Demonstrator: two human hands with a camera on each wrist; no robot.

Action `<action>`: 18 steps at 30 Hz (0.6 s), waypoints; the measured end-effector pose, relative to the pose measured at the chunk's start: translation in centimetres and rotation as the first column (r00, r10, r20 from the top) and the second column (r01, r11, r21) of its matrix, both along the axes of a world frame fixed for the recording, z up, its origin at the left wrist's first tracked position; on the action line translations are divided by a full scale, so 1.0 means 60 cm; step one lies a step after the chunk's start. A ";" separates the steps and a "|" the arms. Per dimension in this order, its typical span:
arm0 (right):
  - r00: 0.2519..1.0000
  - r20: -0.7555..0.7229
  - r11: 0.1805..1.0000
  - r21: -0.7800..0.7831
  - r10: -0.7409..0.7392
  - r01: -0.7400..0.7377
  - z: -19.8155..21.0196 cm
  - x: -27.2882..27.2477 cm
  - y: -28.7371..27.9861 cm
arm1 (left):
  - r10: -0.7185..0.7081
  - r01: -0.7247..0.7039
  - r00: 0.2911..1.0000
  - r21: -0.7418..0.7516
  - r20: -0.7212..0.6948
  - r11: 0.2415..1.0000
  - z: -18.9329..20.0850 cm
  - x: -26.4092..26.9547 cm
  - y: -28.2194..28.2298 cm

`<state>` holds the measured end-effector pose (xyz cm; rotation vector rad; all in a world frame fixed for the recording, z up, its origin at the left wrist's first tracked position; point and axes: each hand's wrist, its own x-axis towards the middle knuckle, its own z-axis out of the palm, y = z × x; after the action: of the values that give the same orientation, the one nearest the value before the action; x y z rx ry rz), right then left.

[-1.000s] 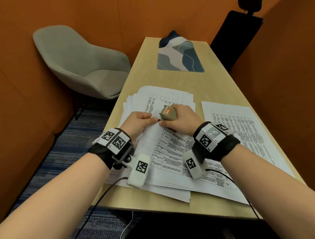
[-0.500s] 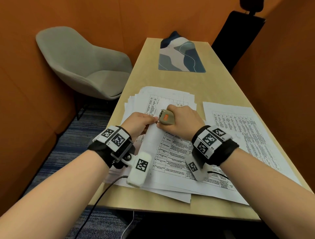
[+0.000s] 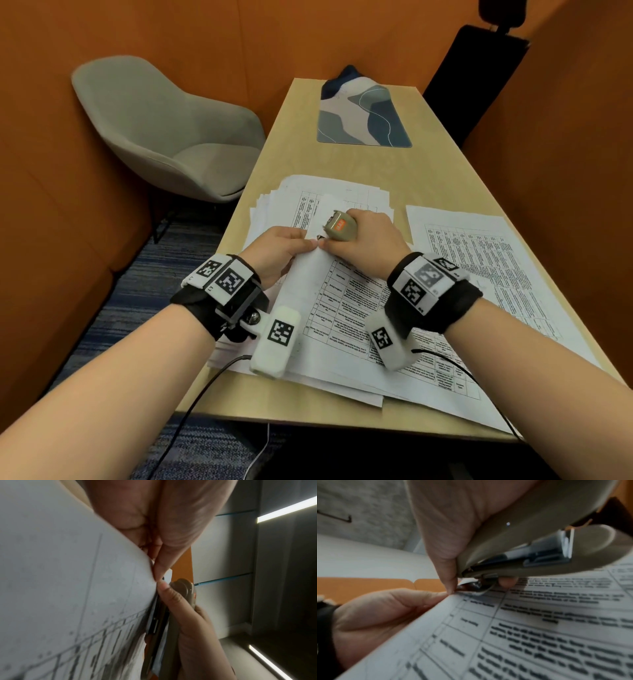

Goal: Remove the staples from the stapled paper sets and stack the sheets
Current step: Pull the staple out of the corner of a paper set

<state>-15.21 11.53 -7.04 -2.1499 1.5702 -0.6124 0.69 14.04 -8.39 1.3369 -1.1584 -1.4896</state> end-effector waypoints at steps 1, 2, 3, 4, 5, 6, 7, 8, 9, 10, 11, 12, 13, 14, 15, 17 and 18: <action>0.997 0.072 0.998 0.061 -0.010 0.005 -0.001 0.000 -0.003 | -0.017 0.017 1.000 -0.006 0.000 1.000 -0.001 0.002 -0.001; 0.990 0.142 0.993 0.120 -0.022 0.005 0.000 0.000 -0.004 | -0.031 0.031 0.999 -0.017 0.019 0.999 0.000 0.002 0.001; 0.979 0.200 0.984 0.178 -0.036 -0.001 0.001 0.001 -0.005 | -0.039 0.041 0.998 -0.043 0.055 0.998 0.000 0.001 0.002; 0.969 0.242 0.972 0.236 -0.045 -0.014 0.003 0.001 -0.005 | -0.040 0.047 0.994 -0.070 0.104 0.996 0.002 -0.001 0.005; 0.961 0.273 0.956 0.290 -0.050 -0.033 0.005 0.000 -0.005 | -0.031 0.046 0.988 -0.094 0.152 0.994 -0.001 -0.001 0.006; 0.953 0.299 0.939 0.341 -0.055 -0.052 0.008 0.000 -0.006 | -0.017 0.040 0.980 -0.114 0.199 0.993 -0.002 -0.001 0.007; 0.944 0.323 0.921 0.383 -0.062 -0.071 0.010 -0.002 -0.007 | 0.000 0.034 0.972 -0.140 0.235 0.990 -0.006 0.000 0.007; 0.939 0.338 0.907 0.413 -0.066 -0.085 0.013 -0.003 -0.008 | 0.015 0.026 0.965 -0.155 0.261 0.988 -0.007 0.000 0.009; 0.939 0.338 0.900 0.427 -0.064 -0.092 0.015 -0.005 -0.010 | 0.027 0.020 0.964 -0.174 0.265 0.985 -0.011 0.001 0.010; 0.945 0.321 0.905 0.417 -0.058 -0.086 0.018 -0.007 -0.011 | 0.036 0.014 0.962 -0.180 0.271 0.984 -0.008 0.000 0.012; 0.955 0.293 0.919 0.388 -0.052 -0.069 0.020 -0.011 -0.012 | 0.062 -0.005 0.957 -0.199 0.282 0.980 -0.011 0.002 0.011; 0.963 0.265 0.935 0.352 -0.049 -0.049 0.024 -0.018 -0.010 | 0.081 -0.018 0.951 -0.205 0.300 0.979 -0.009 0.002 0.011; 0.967 0.250 0.945 0.326 -0.056 -0.029 0.028 -0.028 -0.009 | 0.087 -0.018 0.944 -0.215 0.318 0.976 -0.014 0.004 0.009; 0.967 0.245 0.949 0.316 -0.073 -0.008 0.035 -0.043 -0.004 | 0.088 -0.010 0.935 -0.222 0.344 0.975 -0.016 0.005 0.008; 0.966 0.241 0.949 0.313 -0.097 0.017 0.042 -0.064 0.002 | 0.104 -0.015 0.918 -0.230 0.383 0.973 -0.019 0.005 0.005; 0.966 0.206 0.950 0.298 -0.157 0.091 0.059 -0.118 0.019 | 0.114 -0.010 0.903 -0.247 0.414 0.969 -0.022 0.006 0.004; 0.961 0.183 0.948 0.281 -0.205 0.148 0.067 -0.152 0.029 | 0.107 0.005 0.892 -0.246 0.439 0.969 -0.027 0.008 0.002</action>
<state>-24.31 13.29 -3.05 -1.7030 1.6363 -0.6236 1.19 14.15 -9.98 1.5704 -1.5260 -0.9803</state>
